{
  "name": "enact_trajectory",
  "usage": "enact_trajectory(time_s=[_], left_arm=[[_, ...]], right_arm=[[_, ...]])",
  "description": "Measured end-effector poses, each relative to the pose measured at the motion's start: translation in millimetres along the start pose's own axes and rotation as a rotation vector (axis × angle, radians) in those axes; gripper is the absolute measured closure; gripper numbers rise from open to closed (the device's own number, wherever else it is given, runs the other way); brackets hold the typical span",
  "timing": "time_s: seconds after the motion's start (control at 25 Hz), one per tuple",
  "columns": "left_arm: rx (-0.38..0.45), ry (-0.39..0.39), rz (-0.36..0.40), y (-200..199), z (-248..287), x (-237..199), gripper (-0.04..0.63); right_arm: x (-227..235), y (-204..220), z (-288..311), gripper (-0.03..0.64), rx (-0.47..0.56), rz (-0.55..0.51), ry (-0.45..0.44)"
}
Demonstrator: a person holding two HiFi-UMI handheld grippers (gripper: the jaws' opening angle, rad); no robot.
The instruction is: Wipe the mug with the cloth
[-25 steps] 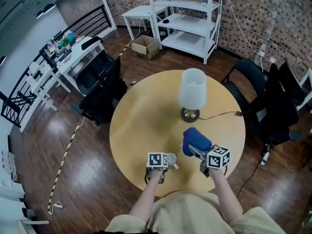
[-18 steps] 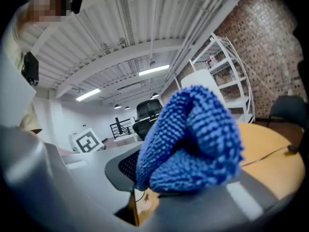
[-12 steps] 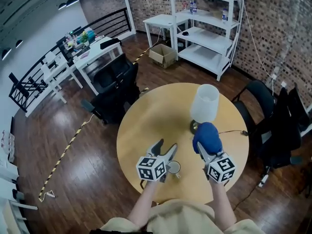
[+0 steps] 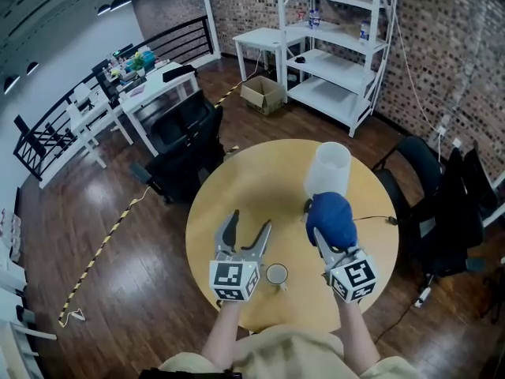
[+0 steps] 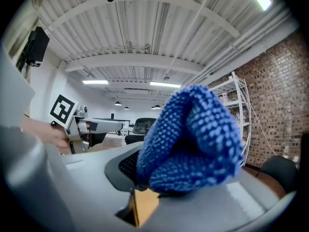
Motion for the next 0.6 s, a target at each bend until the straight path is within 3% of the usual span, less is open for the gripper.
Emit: enact_trajectory(time_s=[0.6], left_arm=[[-0.017,-0.010,-0.013,8.8,-2.0,-10.0,0.268]], right_arm=[[-0.9,-0.3,-0.5,0.555,-0.017,-0.015,0.001]])
Point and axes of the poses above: the fingertips, and each gripper's own axes: z forward along the fingers, x to its right, y out of its underside, the point moved 4 cm from there along -z, backward along the fingers, and after that the axes turned 3 degrees about -z, right-handed, at the moved point
